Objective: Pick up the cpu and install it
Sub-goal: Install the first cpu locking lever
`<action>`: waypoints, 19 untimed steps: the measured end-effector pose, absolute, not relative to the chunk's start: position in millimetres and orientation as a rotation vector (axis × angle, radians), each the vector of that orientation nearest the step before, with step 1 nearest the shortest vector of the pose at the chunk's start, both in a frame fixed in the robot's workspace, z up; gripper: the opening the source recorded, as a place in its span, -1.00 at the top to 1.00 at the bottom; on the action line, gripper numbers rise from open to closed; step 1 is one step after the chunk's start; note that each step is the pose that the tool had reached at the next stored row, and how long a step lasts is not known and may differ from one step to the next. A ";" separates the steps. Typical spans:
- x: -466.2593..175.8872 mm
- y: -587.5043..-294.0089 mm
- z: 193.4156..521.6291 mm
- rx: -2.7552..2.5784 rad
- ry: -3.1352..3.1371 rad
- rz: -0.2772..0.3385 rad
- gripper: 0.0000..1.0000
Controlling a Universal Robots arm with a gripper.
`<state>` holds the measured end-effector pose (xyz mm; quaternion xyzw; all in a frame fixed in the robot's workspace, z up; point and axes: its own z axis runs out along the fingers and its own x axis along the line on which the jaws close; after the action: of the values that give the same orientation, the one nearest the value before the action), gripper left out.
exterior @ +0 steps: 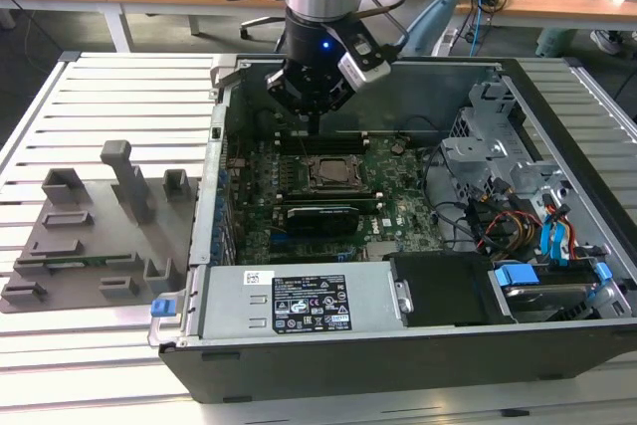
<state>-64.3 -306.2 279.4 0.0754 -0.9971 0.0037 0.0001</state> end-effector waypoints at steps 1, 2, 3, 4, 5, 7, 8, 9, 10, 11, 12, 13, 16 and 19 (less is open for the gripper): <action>-65.1 -306.2 279.4 0.237 -3.133 0.012 0.79; -66.0 -306.2 279.4 0.237 -3.133 0.012 0.79; -66.8 -306.2 279.4 0.237 -3.133 0.012 0.79; -67.5 -306.1 279.4 0.237 -3.132 0.012 0.79; -69.1 -306.2 279.4 0.237 -3.132 0.012 0.79; -72.1 -306.2 279.4 0.237 -3.132 0.012 0.79; -73.2 -306.1 279.3 0.237 -3.133 0.012 0.79; -74.6 -305.8 279.2 0.237 -3.132 0.012 0.79; -75.5 -305.3 279.1 0.237 -3.132 0.012 0.79; -76.2 -304.8 278.9 0.237 -3.132 0.012 0.79; -77.6 -303.6 278.7 0.237 -3.132 0.012 0.79; -78.6 -302.6 278.6 0.237 -3.132 0.012 0.79; -81.7 -298.9 278.2 0.237 -3.132 0.012 0.79; -86.3 -293.7 277.8 0.237 -3.132 0.012 0.79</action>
<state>-86.3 -293.7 277.8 0.0753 -0.9972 0.0038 0.0001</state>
